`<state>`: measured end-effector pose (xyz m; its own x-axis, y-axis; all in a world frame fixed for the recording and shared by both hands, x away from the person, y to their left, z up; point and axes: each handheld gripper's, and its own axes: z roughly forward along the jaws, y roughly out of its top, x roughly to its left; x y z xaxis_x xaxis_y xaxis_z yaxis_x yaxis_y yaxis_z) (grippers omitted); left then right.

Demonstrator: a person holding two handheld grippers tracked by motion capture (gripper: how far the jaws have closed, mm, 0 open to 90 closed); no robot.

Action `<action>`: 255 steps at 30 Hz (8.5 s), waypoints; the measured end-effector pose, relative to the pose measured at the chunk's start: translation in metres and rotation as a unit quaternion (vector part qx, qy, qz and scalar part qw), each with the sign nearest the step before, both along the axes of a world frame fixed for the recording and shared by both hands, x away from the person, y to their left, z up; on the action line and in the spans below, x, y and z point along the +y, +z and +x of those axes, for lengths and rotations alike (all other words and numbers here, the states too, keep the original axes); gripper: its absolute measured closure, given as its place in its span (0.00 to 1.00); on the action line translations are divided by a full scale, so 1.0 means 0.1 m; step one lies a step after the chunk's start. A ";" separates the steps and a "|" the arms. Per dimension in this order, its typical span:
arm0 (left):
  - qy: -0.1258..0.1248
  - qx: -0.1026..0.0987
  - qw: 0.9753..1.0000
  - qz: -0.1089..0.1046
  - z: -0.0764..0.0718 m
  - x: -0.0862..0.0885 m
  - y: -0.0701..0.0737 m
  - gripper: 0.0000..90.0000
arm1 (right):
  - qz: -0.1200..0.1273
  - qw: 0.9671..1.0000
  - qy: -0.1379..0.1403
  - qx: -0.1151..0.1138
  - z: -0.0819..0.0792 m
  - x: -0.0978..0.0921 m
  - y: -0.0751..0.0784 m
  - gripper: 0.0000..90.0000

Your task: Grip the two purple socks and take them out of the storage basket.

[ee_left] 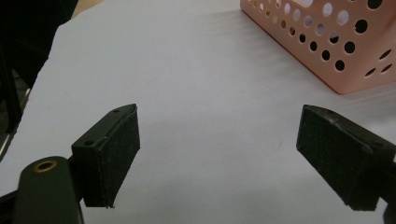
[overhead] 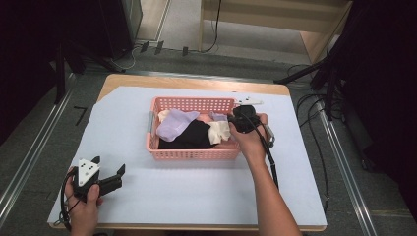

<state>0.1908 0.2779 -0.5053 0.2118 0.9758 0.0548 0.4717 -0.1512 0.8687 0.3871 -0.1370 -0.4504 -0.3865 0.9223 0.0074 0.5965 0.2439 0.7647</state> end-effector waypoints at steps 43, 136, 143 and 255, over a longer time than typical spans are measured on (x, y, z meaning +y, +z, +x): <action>-0.015 0.010 1.000 0.017 0.01 -0.03 0.00 0.16 | 0.176 0.975 0.123 -0.060 -0.42 0.09 0.59 1.00; -0.019 0.007 1.000 0.010 0.01 -0.02 0.00 0.16 | 0.143 0.960 -0.007 -0.240 -0.60 -0.71 0.40 0.98; -0.024 0.002 1.000 0.010 0.00 -0.02 0.00 0.16 | 0.135 0.962 -0.035 -0.233 -0.62 -0.93 0.31 0.98; -0.026 0.014 0.999 0.025 0.02 -0.05 -0.01 0.16 | 0.119 0.956 0.084 -0.255 -0.69 0.72 0.52 0.97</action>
<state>0.1933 0.2729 -0.5062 0.2643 0.9596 0.0964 0.4853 -0.2187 0.8466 0.3185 -0.0654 -0.3987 -0.5389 0.8421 -0.0201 0.0981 0.0864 0.9914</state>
